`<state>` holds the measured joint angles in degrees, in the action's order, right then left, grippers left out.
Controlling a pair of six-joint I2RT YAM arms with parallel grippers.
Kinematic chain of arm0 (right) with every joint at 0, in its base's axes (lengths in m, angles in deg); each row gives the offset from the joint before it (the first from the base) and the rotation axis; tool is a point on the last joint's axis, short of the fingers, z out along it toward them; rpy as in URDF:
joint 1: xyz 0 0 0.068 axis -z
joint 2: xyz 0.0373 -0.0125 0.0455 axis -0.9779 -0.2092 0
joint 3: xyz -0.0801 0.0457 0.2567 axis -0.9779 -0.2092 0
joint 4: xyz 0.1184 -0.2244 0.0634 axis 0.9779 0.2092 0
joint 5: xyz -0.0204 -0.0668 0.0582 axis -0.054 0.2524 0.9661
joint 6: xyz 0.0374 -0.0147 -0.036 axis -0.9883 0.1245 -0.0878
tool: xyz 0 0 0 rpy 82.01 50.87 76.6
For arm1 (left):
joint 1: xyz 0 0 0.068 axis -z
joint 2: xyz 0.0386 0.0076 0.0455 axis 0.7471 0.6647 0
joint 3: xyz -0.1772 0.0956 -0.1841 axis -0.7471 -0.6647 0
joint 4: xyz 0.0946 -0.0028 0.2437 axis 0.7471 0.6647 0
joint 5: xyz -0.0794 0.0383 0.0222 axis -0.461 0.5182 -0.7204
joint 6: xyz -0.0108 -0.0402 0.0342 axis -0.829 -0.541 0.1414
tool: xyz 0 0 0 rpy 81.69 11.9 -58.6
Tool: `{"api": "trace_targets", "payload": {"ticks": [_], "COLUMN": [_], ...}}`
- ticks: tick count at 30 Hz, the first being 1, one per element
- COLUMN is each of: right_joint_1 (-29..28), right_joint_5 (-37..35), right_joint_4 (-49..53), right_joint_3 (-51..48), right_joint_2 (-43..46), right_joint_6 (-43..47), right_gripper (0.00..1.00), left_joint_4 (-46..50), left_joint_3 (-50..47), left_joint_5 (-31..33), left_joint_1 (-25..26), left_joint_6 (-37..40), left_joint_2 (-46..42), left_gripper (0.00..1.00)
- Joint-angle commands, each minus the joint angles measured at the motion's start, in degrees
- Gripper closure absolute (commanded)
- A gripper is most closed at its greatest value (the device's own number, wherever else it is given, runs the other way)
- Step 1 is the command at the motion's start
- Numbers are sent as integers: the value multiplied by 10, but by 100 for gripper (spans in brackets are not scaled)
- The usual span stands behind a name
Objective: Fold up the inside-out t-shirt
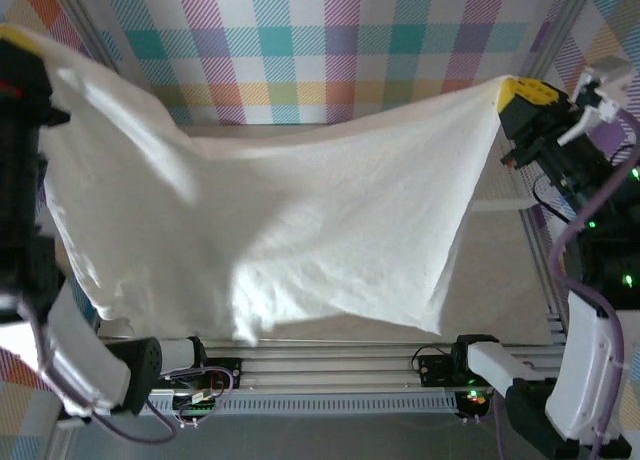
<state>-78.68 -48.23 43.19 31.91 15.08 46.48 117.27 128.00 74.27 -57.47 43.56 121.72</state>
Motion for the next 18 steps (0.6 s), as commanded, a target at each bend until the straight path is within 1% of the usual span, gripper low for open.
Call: {"api": "trace_targets", "payload": {"ticks": [1, 3, 7, 10, 12, 13, 15, 16, 17, 18], "right_joint_1": [2, 2, 2, 1, -1, -3, -7, -9, -11, -11], "right_joint_5": [-7, -8, -9, -7, -12, -15, -22, -28, -31, -34], "right_joint_4": [-24, -46, -101, -145, -157, -145, -97, -57, -12, 24], "right_joint_3": [-3, -17, -46, -40, -1, 41, 149, 219, 290, 350], "right_joint_2": [-62, -99, -197, -306, -398, -457, -567, -625, -675, -708], "right_joint_6": [19, 20, 20, 9, 0, 0, -3, -2, 0, 6], "right_gripper": [100, 100, 100, 100, 96, 93, 84, 79, 74, 70], "left_joint_4": [-38, -54, -86, -122, -129, -123, -91, -71, -54, -44], "left_joint_3": [-7, -11, -13, -7, 30, 67, 156, 201, 230, 235], "left_joint_5": [-17, -24, -21, -15, -2, 2, 10, 11, 10, 9], "left_joint_1": [-1, 6, 36, 59, 70, 73, 77, 78, 78, 78], "left_joint_6": [-4, -9, 4, 8, 8, 9, 9, 10, 10, 10], "left_joint_2": [91, 142, 263, 364, 445, 494, 583, 622, 646, 652], "left_gripper": [100, 100, 100, 100, 97, 95, 83, 76, 65, 60]}}
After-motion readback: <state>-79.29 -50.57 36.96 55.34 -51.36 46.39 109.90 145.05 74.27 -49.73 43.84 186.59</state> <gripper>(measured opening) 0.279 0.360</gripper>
